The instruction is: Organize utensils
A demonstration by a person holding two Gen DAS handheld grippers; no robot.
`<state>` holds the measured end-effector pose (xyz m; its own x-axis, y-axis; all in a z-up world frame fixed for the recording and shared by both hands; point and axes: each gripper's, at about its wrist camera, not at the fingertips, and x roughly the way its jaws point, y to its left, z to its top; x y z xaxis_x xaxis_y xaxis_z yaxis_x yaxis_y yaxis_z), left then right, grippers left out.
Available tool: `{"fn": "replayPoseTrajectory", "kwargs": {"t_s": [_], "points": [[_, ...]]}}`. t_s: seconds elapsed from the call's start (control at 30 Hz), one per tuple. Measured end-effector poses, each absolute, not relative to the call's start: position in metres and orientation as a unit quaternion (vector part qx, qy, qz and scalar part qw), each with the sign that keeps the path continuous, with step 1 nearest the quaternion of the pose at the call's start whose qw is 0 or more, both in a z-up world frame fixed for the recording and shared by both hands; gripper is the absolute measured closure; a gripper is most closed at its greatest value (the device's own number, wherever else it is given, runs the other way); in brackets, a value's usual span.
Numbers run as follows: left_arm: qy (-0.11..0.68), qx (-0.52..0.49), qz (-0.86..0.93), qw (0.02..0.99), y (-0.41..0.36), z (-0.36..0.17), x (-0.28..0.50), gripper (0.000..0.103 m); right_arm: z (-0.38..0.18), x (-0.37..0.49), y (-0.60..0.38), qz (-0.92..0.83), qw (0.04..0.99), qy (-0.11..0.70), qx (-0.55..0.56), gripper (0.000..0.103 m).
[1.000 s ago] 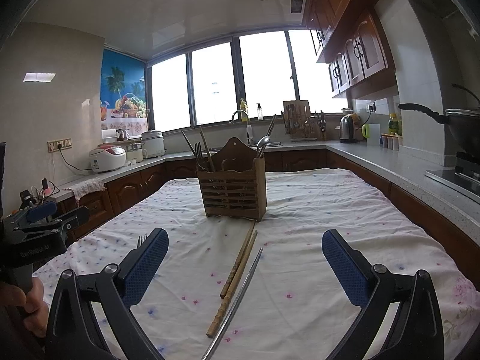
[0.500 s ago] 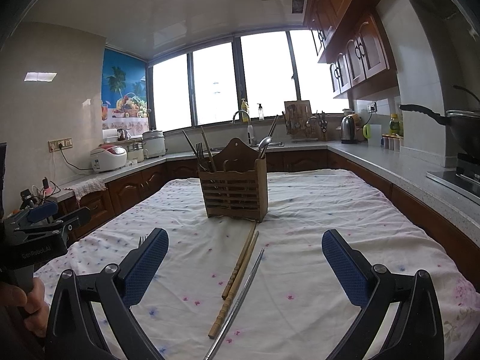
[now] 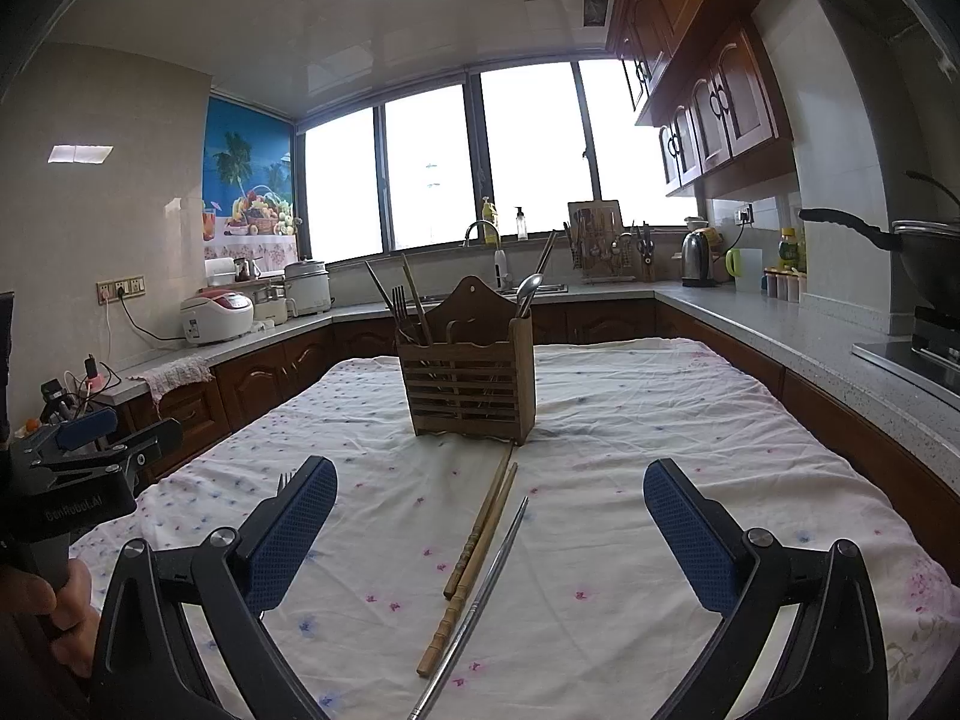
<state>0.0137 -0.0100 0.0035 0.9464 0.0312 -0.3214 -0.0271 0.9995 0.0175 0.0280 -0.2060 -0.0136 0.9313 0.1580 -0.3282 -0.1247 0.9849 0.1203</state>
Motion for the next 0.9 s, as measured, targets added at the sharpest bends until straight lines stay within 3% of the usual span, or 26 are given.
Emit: {"fn": "replayPoseTrajectory", "kwargs": {"t_s": [0.9], "points": [[0.166,0.005,0.014,0.986,-0.0130,0.0019,0.0145,0.001,-0.0137,0.0304,-0.2039,0.072,0.980,0.176,0.053,0.000]]}}
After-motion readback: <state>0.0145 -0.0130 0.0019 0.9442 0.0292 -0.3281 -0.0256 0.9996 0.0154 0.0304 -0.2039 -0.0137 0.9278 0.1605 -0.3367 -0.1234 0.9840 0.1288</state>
